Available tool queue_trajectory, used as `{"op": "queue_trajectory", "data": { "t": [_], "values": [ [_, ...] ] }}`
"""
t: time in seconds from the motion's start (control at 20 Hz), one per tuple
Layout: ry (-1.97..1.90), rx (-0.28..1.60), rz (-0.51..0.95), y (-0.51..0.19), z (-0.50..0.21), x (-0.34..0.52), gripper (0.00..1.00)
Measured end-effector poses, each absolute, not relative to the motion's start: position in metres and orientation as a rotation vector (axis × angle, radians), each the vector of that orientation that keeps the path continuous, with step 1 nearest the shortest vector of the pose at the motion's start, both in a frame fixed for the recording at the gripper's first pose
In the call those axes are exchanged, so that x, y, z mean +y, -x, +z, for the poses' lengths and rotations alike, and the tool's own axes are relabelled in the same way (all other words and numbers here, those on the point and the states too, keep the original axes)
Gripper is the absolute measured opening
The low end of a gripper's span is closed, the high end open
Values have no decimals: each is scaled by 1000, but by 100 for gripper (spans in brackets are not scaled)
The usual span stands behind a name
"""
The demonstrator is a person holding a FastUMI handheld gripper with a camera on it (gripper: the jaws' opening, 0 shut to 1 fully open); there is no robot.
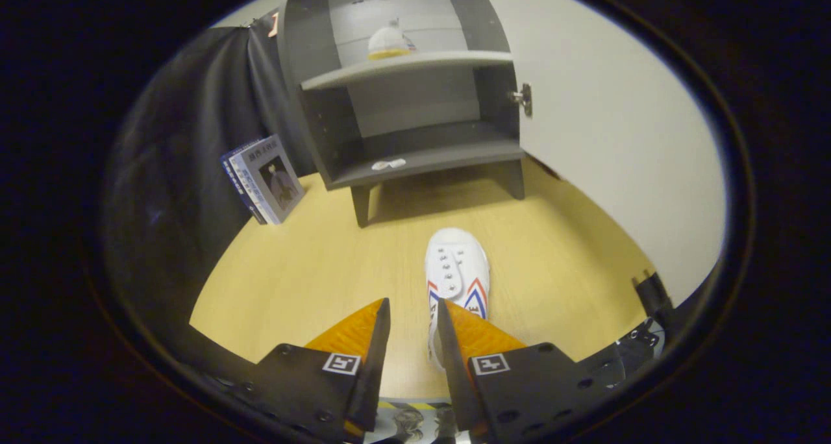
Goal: Open the shoe cabinet door, grab the shoes and put them into the shoe cabinet, then close the shoe cabinet door.
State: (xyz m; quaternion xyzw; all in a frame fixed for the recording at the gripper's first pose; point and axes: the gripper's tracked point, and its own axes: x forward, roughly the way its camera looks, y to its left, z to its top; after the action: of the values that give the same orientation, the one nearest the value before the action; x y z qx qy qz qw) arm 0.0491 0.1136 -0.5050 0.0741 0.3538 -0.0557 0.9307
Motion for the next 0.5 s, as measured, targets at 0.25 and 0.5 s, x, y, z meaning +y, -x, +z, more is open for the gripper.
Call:
{"op": "queue_trajectory", "data": {
  "t": [0.25, 0.5],
  "values": [
    [-127, 796, -138, -57, -555, 106, 48],
    [-86, 768, -125, -77, -568, 108, 48]
  ]
}}
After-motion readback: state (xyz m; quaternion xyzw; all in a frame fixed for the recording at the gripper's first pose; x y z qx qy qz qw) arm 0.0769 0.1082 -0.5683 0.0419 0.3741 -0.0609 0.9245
